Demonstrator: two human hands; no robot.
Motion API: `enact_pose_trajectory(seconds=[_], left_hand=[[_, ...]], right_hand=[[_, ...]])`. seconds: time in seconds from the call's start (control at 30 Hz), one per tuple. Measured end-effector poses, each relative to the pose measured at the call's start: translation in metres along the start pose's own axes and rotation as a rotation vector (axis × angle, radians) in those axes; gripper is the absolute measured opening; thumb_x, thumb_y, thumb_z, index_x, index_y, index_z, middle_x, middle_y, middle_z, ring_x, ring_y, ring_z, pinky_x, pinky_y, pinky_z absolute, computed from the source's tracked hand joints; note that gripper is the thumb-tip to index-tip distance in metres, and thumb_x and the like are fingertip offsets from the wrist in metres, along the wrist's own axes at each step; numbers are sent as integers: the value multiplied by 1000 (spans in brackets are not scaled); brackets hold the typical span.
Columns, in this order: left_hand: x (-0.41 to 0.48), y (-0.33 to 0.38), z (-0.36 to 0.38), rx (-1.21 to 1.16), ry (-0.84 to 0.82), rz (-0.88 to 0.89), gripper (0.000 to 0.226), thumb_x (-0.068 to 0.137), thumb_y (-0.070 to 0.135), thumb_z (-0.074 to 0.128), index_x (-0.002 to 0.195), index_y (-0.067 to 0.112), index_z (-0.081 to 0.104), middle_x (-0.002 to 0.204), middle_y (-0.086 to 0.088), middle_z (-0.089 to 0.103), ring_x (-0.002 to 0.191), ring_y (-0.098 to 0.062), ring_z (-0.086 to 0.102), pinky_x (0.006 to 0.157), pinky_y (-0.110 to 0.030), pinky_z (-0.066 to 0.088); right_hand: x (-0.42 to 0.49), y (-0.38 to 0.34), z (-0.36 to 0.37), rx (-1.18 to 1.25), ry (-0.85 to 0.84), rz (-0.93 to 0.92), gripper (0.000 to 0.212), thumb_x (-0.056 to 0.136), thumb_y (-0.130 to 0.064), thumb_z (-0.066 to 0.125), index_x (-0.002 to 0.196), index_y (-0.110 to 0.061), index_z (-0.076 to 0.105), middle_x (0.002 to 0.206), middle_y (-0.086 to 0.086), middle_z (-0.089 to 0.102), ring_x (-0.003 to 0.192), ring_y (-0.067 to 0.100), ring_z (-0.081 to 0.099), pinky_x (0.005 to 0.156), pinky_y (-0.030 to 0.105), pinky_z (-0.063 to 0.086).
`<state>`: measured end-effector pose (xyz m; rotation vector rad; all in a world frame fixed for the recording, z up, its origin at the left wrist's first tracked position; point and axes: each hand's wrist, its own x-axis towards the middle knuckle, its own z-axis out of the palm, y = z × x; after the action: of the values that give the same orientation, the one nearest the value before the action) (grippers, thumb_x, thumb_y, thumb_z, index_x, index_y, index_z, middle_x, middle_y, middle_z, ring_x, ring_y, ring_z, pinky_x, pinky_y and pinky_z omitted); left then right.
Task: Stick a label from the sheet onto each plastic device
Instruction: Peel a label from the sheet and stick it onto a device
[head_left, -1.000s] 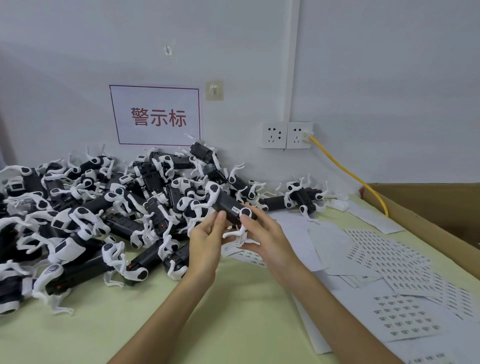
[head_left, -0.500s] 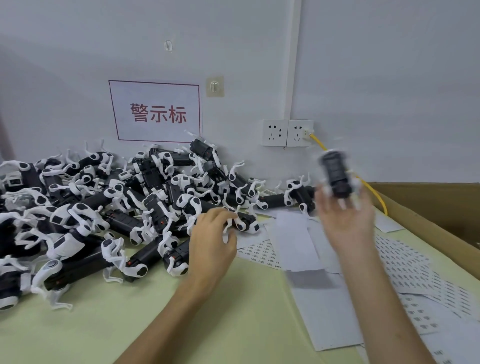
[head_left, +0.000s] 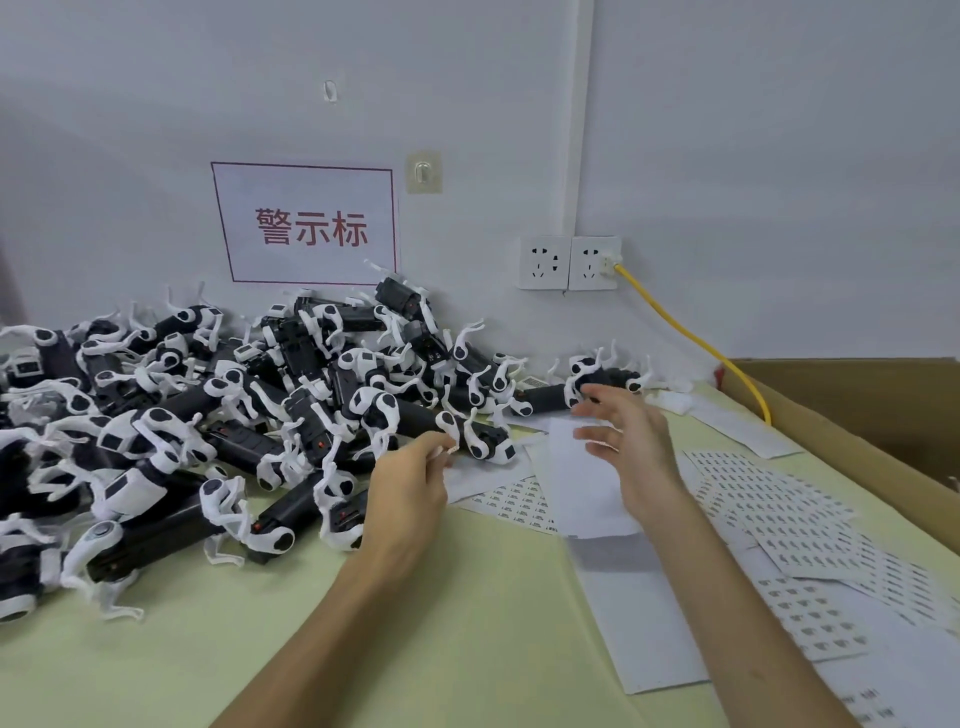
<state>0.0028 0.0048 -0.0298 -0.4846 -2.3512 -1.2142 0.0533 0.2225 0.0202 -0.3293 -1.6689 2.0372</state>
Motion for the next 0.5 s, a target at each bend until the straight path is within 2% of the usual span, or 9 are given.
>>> enact_pose_trajectory(seconds=[0.07, 0.1, 0.17, 0.2, 0.3, 0.37, 0.43, 0.5], left_hand=[[-3, 8, -1, -132, 21, 44, 26, 101, 2, 55, 103, 20, 73, 86, 9, 74, 72, -16, 64, 69, -29, 51], [-4, 13, -2, -206, 25, 69, 28, 101, 3, 55, 101, 25, 72, 87, 14, 74, 69, -9, 64, 65, -24, 50], [-4, 21, -5, -341, 8, 110, 29, 102, 3, 55, 104, 26, 72, 89, 15, 76, 67, -2, 64, 63, -13, 45], [-3, 24, -7, -403, -15, 119, 28, 103, 3, 55, 106, 24, 73, 90, 11, 77, 65, -2, 63, 65, -13, 46], [-2, 31, -14, -586, -86, 98, 26, 104, 5, 52, 108, 20, 72, 88, -1, 79, 62, -6, 59, 69, -17, 51], [-2, 33, -17, -664, -69, 51, 24, 104, 5, 52, 107, 17, 73, 90, -1, 79, 64, -9, 60, 73, -20, 54], [0, 31, -19, -721, -6, -30, 22, 104, 6, 51, 107, 14, 72, 90, -3, 79, 67, -14, 61, 77, -27, 55], [3, 30, -21, -859, 42, -159, 20, 105, 6, 50, 107, 11, 70, 91, -4, 79, 73, -17, 64, 78, -33, 55]], right_hand=[[-6, 4, 9, -163, -56, -99, 17, 95, -13, 57, 90, -18, 73, 77, 3, 73, 55, 12, 63, 56, 21, 44], [-9, 6, 14, -245, -101, -152, 18, 94, -11, 58, 89, -19, 73, 75, 1, 72, 55, 11, 63, 56, 20, 43], [-15, 11, 23, -392, -247, -254, 20, 93, -8, 62, 92, -24, 73, 83, -2, 73, 64, 10, 67, 61, 16, 44], [-18, 14, 26, -437, -351, -287, 23, 92, -7, 64, 95, -28, 74, 92, -3, 74, 74, 8, 69, 65, 16, 47], [-27, 20, 34, -464, -649, -267, 26, 94, -14, 67, 104, -38, 72, 112, -9, 73, 104, 10, 68, 90, 28, 54], [-30, 22, 36, -454, -716, -248, 18, 92, -23, 69, 107, -31, 74, 115, -8, 71, 110, 13, 66, 99, 36, 52], [-32, 21, 37, -444, -733, -245, 31, 86, -31, 73, 116, -26, 72, 119, -7, 69, 110, 12, 66, 100, 36, 52], [-32, 21, 37, -443, -740, -231, 54, 79, -32, 78, 131, -31, 62, 128, -9, 63, 112, 10, 66, 99, 39, 53]])
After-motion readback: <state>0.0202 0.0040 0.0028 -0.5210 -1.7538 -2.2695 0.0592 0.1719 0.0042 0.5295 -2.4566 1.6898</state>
